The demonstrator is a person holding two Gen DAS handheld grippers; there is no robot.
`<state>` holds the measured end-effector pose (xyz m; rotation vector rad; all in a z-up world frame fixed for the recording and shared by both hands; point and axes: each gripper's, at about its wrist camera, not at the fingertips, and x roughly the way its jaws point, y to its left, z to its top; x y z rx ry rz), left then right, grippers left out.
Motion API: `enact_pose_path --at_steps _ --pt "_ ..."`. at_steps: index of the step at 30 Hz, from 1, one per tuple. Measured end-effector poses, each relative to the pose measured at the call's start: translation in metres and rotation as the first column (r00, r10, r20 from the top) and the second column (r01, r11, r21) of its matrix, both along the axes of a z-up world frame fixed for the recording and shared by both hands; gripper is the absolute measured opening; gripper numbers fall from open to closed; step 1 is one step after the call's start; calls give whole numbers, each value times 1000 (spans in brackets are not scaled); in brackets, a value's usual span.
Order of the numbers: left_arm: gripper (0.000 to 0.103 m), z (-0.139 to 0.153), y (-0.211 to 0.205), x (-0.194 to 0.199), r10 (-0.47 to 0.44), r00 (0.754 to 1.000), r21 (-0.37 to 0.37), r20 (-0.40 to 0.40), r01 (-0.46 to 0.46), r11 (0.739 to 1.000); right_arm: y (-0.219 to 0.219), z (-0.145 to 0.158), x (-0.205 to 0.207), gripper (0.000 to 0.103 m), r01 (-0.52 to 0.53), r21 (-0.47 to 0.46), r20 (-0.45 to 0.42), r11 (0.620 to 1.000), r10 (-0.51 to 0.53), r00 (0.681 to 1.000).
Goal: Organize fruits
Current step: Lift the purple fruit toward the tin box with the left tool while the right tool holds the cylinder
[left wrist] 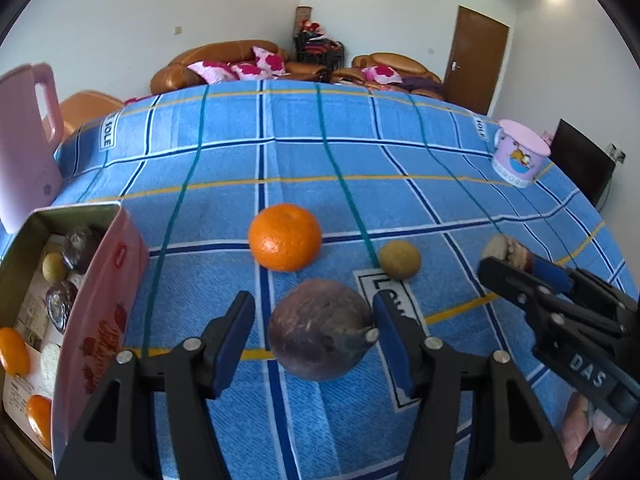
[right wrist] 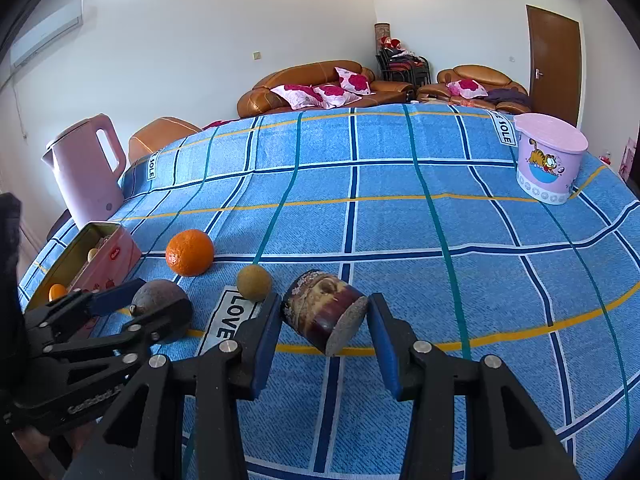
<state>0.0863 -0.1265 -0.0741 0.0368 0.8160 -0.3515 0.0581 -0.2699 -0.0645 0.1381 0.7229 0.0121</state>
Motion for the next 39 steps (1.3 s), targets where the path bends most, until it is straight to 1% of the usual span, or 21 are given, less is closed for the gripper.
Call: enact_pose_path --at_steps 2,3,6,13,24,31,39 --pt "61 0 1 -1 -3 1000 -14 1 3 1000 0 0 0 46 0 1 2 1000 0 1000" --pt "53 0 0 -2 -12 1000 -17 3 12 1000 0 0 0 46 -1 1 2 1000 1 1000" --pt "52 1 -2 -3 -19 1000 -11 7 19 1000 0 0 -1 46 -1 1 1 1000 1 1000" --pt "52 4 3 -7 -20 1000 -28 20 20 999 0 1 -1 46 -5 1 11 1000 5 1000" --pt "52 18 8 -22 26 990 -8 140 -25 1000 4 9 -11 46 -30 -2 73 1000 30 997" --pt "52 22 11 -27 46 983 -11 180 -45 999 5 11 -14 46 -39 -7 93 999 40 995" --pt "52 27 8 -36 48 970 14 240 -53 999 7 14 -18 46 -48 -12 121 999 49 992"
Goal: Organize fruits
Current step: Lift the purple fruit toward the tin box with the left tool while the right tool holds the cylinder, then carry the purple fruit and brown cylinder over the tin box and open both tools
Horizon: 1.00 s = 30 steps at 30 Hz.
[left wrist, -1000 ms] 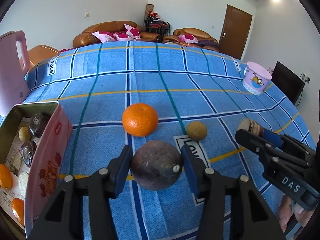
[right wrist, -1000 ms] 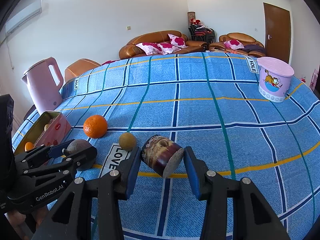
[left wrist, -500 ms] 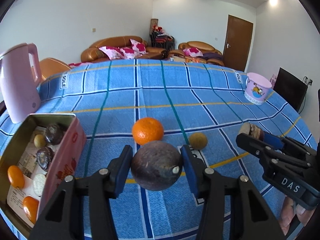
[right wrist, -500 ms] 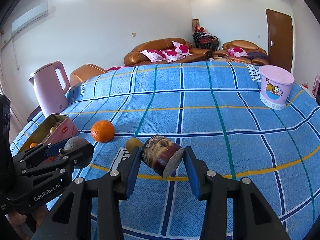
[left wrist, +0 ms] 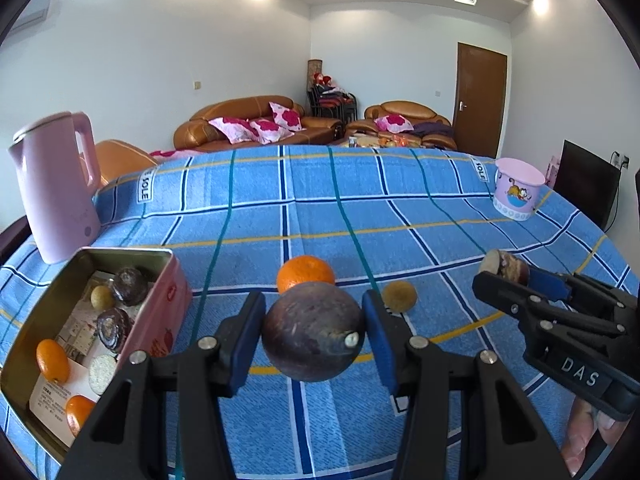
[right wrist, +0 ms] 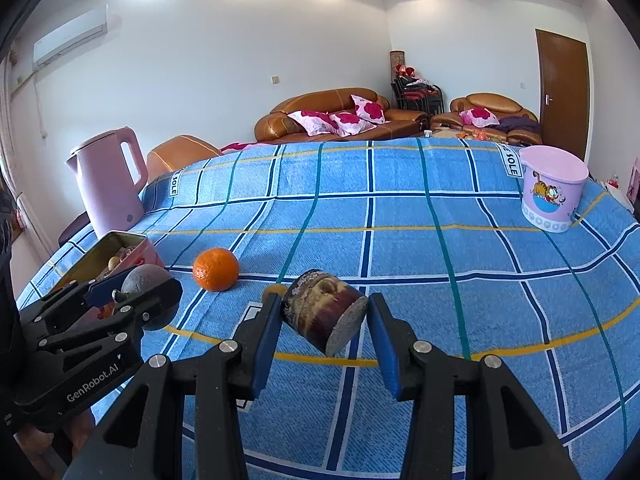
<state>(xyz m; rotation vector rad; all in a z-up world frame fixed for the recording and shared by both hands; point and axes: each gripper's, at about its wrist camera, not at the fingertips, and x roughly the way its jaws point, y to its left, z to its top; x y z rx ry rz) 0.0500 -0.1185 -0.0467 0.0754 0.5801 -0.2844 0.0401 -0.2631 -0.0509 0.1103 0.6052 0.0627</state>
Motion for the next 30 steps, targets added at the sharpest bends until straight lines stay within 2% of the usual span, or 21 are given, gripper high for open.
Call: enact_pose_path --at_steps 6,14,23,30 --pt "52 3 -1 -5 4 999 13 32 -5 1000 2 2 -3 46 -5 -7 22 1000 6 1000" --pt "52 3 13 -9 38 999 21 31 -39 999 15 4 -6 46 -32 -56 33 998 34 999" --pt "52 15 55 -13 92 995 3 40 -92 996 44 31 -10 46 -103 -29 66 994 105 992" --pt "52 24 99 -12 169 984 21 49 -171 985 84 51 0 46 -194 -2 77 981 194 978"
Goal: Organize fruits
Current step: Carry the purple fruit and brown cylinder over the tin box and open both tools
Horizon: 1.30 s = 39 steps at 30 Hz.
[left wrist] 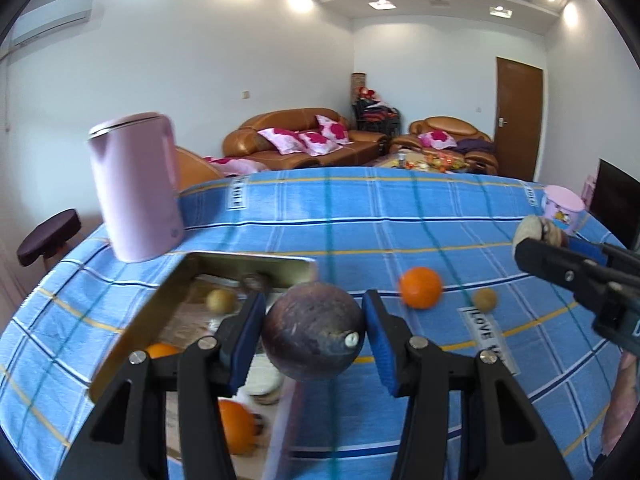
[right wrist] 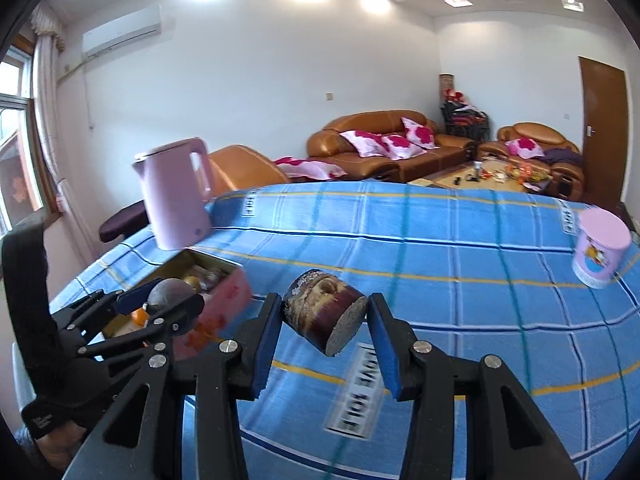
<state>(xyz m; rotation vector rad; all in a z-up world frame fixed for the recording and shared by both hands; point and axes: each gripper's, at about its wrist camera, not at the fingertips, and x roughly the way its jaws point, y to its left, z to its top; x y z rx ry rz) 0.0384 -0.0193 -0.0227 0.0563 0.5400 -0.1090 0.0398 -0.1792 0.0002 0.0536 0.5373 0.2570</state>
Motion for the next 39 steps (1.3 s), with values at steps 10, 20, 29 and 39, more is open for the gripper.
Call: enact_pose_path --at_steps 10,20,29,39 --pt "52 -2 57 11 99 995 19 -33 -98 995 56 9 22 46 -116 -11 -11 993 115 993" --pt "52 -14 89 18 145 987 20 -65 -144 989 107 -8 45 46 -200 -22 -62 980 198 978" --pt "52 -22 100 20 156 984 21 -85 -154 988 137 -28 55 46 -241 -35 -110 970 236 966" --pt "52 -27 98 22 149 984 25 -99 -147 989 148 -42 58 46 -265 -61 -144 962 254 956"
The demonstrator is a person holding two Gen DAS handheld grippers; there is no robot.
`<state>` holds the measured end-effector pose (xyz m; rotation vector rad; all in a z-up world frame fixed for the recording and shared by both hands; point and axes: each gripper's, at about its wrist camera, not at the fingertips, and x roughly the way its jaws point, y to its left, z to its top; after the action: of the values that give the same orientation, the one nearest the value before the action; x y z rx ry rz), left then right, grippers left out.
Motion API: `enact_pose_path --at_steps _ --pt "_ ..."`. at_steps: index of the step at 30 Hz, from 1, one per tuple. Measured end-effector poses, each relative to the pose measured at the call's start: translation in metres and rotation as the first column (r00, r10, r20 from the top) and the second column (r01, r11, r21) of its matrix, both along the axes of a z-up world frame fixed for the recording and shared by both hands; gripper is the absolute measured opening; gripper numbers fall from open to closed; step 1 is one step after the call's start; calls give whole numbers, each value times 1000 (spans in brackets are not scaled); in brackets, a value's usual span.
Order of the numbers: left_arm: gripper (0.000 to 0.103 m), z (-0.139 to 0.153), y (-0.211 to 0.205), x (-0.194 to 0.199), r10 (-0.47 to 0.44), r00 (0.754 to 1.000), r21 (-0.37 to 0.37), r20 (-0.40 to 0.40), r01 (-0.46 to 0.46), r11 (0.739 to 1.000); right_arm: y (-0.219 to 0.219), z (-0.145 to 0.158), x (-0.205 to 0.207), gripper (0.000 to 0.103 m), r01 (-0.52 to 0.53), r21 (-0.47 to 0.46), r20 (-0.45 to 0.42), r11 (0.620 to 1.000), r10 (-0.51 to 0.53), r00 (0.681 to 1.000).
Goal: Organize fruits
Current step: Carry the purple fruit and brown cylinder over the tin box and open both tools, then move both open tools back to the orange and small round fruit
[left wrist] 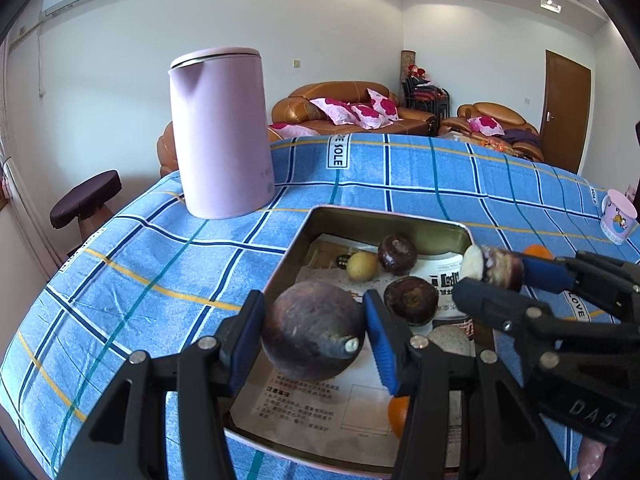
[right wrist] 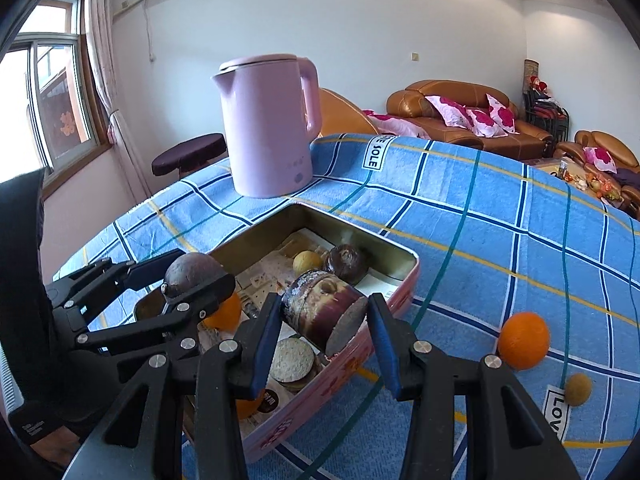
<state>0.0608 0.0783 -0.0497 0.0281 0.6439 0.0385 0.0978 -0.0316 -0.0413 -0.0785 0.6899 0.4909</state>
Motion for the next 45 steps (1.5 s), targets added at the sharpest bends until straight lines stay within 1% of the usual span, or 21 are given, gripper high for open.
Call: enact_pose_path --at_steps 17,23,25,28,30,34,36,39,42,45 --pt "53 -3 1 4 11 1000 8 -6 -11 1000 4 -5 2 46 -9 -31 2 999 9 1000" --pt "53 0 0 0 14 1000 24 10 -14 1000 4 -6 2 46 -9 -28 2 1000 9 1000" --pt "55 2 1 -1 20 1000 24 12 -21 1000 3 -6 2 47 -9 -25 -2 1000 9 1000" --pt "61 5 2 -4 32 999 22 19 -32 999 2 -5 1 47 -11 -18 0 1000 11 1000" --pt "66 6 3 -5 41 999 17 24 -41 999 0 -3 0 49 -8 -14 4 1000 9 1000" --pt "72 11 3 -9 47 998 10 33 -48 999 -4 2 -4 52 2 -13 20 1000 -2 1000" --pt "77 14 1 -10 45 998 4 39 -46 999 -9 4 -7 54 9 -15 29 1000 -9 1000" --pt "79 18 -8 -12 24 999 1 48 -24 1000 -19 8 -11 56 27 -20 44 999 -26 999" --pt "81 23 -24 -14 -11 998 18 59 10 1000 -31 10 -16 57 49 -40 59 998 -47 997" --pt "82 27 -43 -16 -48 997 38 68 46 998 -50 11 -22 57 80 -51 68 995 -76 995"
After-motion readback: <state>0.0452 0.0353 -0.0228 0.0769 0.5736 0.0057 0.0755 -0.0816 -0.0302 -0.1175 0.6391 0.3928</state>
